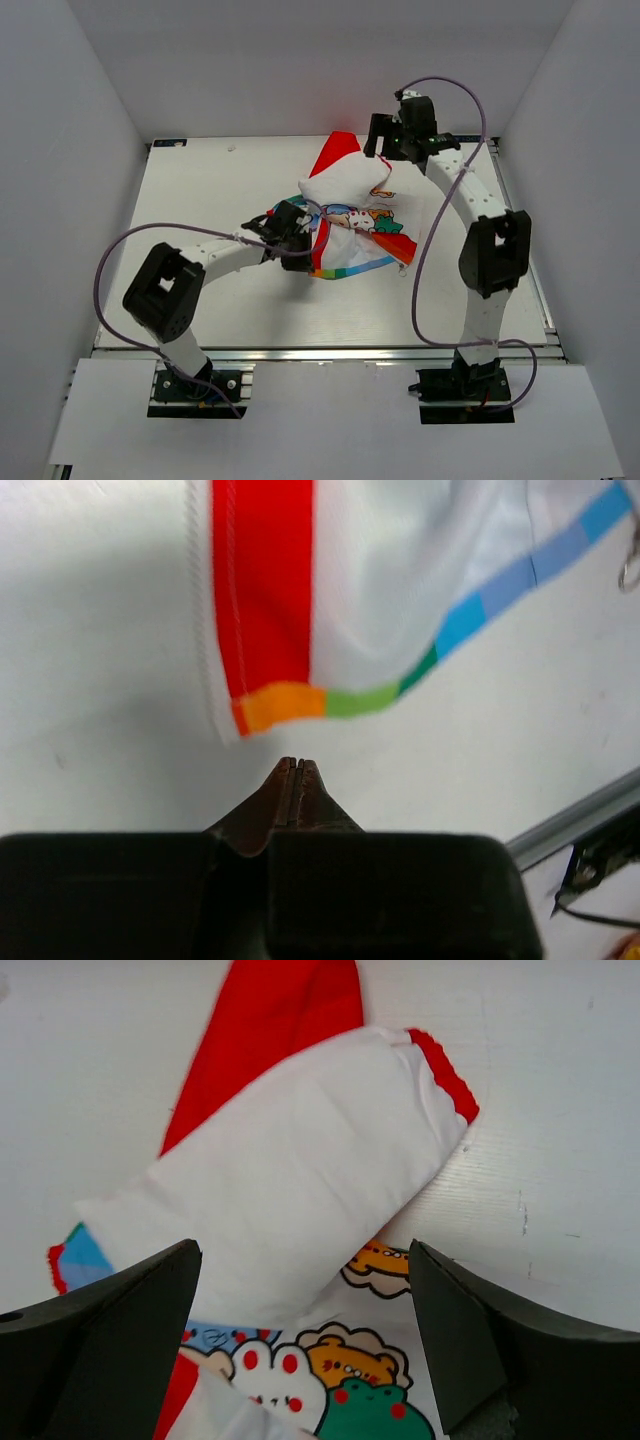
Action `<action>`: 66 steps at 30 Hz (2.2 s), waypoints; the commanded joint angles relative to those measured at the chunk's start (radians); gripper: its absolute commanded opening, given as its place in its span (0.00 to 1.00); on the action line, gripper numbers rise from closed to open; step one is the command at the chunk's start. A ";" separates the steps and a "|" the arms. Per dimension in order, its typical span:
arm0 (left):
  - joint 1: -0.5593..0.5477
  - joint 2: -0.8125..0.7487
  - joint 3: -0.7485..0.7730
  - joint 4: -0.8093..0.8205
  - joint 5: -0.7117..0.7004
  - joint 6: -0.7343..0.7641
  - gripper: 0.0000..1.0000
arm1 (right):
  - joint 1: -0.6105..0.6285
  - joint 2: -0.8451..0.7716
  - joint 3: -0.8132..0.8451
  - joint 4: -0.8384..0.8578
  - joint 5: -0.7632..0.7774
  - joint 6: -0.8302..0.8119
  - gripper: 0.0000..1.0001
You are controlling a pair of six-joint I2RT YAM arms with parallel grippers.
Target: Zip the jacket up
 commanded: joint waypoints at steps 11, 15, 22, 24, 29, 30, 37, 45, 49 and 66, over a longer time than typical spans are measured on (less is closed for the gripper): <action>0.061 0.191 0.258 0.079 0.039 0.094 0.00 | -0.018 0.253 0.028 0.003 -0.244 0.191 0.83; 0.061 0.242 0.289 0.104 0.045 0.092 0.00 | -0.018 0.268 0.036 0.060 -0.238 0.223 0.67; 0.065 0.364 0.404 0.099 0.023 0.129 0.00 | -0.020 0.250 0.050 0.063 -0.080 0.203 0.28; 0.069 0.400 0.450 0.090 0.022 0.130 0.00 | -0.023 0.244 0.052 0.061 -0.037 0.195 0.22; 0.087 0.444 0.473 0.087 0.037 0.117 0.00 | -0.029 0.205 0.063 0.041 0.143 0.151 0.15; 0.095 0.453 0.470 0.086 0.042 0.115 0.00 | -0.040 0.190 0.065 0.037 0.225 0.136 0.10; 0.104 0.446 0.419 0.087 0.085 0.130 0.00 | -0.152 0.149 0.077 -0.006 0.496 0.096 0.09; 0.104 0.405 0.389 0.075 0.092 0.144 0.00 | -0.290 0.184 0.094 -0.087 0.606 0.120 0.18; 0.102 0.374 0.406 0.061 0.112 0.159 0.00 | -0.296 0.164 0.085 -0.120 0.577 0.109 0.61; 0.242 0.309 0.543 0.015 0.051 0.121 0.14 | -0.180 -0.213 -0.392 -0.110 0.298 0.105 0.89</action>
